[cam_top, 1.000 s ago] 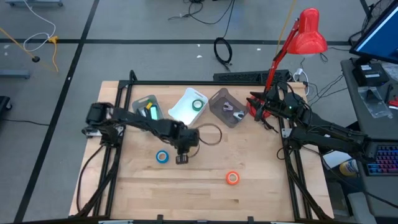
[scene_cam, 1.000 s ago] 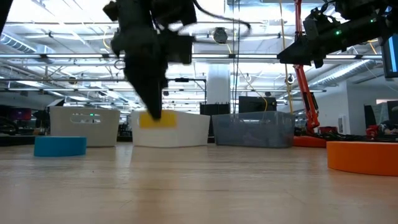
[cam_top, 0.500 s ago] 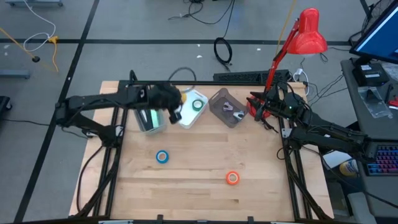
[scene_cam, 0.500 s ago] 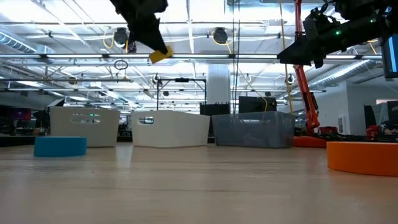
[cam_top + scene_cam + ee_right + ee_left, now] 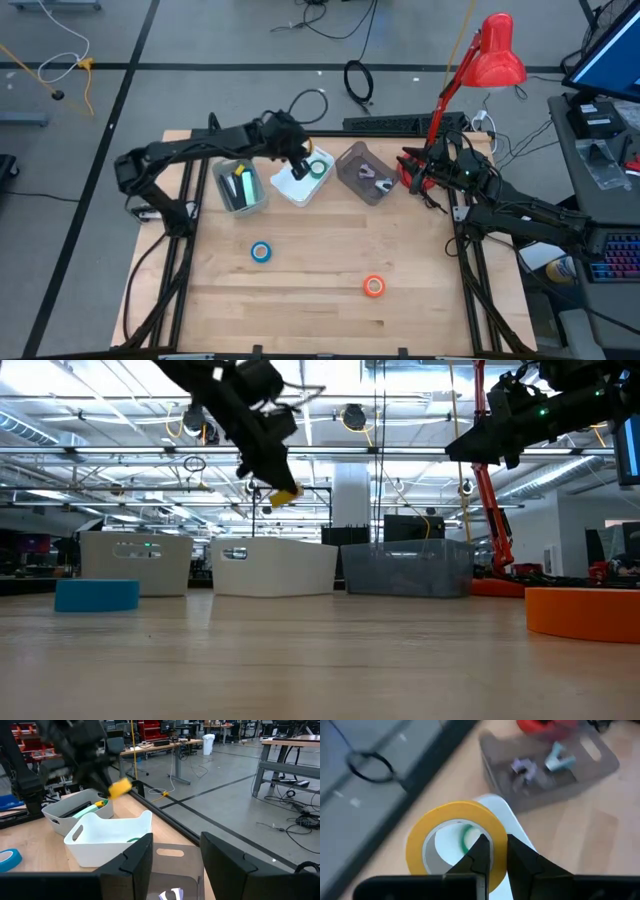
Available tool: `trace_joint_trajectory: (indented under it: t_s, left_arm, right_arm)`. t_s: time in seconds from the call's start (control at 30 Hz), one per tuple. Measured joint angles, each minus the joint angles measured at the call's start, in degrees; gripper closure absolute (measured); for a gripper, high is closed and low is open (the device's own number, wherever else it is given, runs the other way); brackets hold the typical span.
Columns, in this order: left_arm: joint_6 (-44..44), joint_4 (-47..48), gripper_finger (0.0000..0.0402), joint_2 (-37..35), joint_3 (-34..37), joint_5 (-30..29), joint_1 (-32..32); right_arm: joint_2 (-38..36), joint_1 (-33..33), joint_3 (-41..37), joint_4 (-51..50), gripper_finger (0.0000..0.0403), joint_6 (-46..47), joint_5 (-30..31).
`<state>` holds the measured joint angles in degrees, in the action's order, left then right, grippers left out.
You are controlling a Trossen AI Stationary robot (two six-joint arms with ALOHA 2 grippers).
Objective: Pick and place Stapler, Stapler remover, tape
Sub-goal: Put the yellow tape into the white bin
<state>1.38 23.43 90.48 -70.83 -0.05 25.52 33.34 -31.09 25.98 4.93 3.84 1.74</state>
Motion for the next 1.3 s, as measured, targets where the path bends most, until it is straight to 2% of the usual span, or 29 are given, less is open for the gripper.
trace_joint_trajectory:
  t_s: [0.17,0.47,0.63,1.3]
  left_arm:
    - [3.21,0.09,0.0356,4.41,0.02,4.84,0.98]
    - [2.92,-0.18,0.0362,11.71,0.02,7.92,3.16]
    - [2.85,-0.73,0.0351,15.41,0.02,7.8,4.38]
    - [-1.52,-3.61,0.0346,17.29,0.02,7.61,6.08]
  right_arm:
    - [0.0,0.01,0.0,0.0,0.0248,0.0,0.0]
    - [0.0,0.02,0.0,-0.01,0.0248,0.01,0.04]
    - [0.0,0.02,0.0,-0.02,0.0248,0.0,0.04]
    - [0.0,0.02,0.0,-0.02,0.0248,0.02,0.2]
